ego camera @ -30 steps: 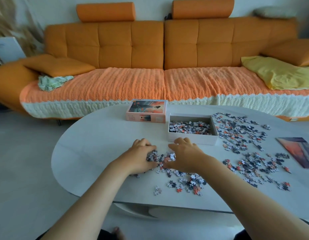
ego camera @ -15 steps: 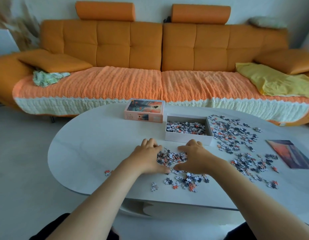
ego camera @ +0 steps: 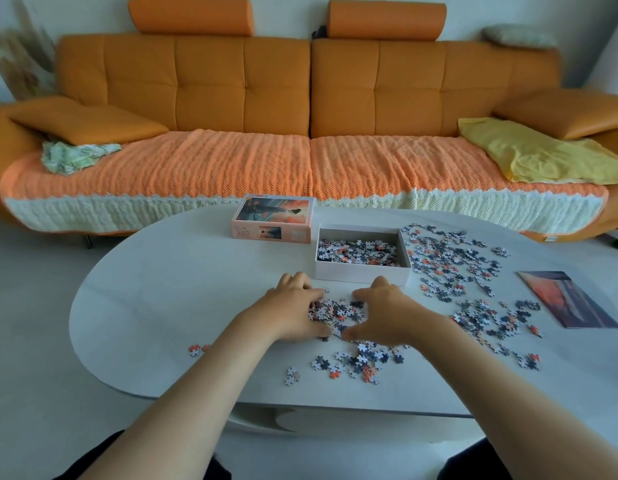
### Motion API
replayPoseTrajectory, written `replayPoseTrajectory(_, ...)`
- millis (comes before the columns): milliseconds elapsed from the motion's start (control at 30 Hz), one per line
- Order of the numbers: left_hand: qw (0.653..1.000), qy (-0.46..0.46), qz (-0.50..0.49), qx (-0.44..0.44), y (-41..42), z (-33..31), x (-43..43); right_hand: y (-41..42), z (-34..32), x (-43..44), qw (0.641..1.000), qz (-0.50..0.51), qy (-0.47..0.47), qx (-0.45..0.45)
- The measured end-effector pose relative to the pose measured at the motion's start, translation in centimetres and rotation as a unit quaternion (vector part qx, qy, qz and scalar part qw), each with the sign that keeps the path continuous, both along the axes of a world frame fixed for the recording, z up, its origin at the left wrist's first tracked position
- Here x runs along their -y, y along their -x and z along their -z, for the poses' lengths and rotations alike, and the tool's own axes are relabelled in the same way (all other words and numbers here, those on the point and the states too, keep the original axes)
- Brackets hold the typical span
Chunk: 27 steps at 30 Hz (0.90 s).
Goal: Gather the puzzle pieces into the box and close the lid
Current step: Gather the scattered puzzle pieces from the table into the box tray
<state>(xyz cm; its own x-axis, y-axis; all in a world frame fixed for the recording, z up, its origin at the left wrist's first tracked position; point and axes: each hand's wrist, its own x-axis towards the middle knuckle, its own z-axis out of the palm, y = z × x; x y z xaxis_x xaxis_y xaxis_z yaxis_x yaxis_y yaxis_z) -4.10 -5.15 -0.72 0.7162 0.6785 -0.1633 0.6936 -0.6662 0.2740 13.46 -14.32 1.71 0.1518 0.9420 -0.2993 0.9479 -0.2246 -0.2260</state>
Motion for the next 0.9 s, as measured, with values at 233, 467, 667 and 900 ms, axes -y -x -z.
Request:
replayPoseTrajectory(233,0.995,0.042,0.007,0.091,-0.5,-0.3,-0.3,1.2,1.1,-1.4,0.995,-0.035,-0.078,-0.047)
replayPoseTrajectory(467,0.991,0.067,-0.022,0.116,-0.8,-1.2,-0.7,0.6,0.6,-2.3,0.988,-0.025,-0.108,-0.106)
replayPoseTrajectory(667,0.978,0.125,-0.079,0.150,-1.0,-1.1,-1.7,0.0,0.6,-3.1,0.990,-0.009,-0.089,-0.111)
replayPoseTrajectory(900,0.972,0.134,-0.066,0.180,-1.9,-2.2,-3.1,-2.0,-1.2,-4.3,0.980,0.011,-0.100,-0.169)
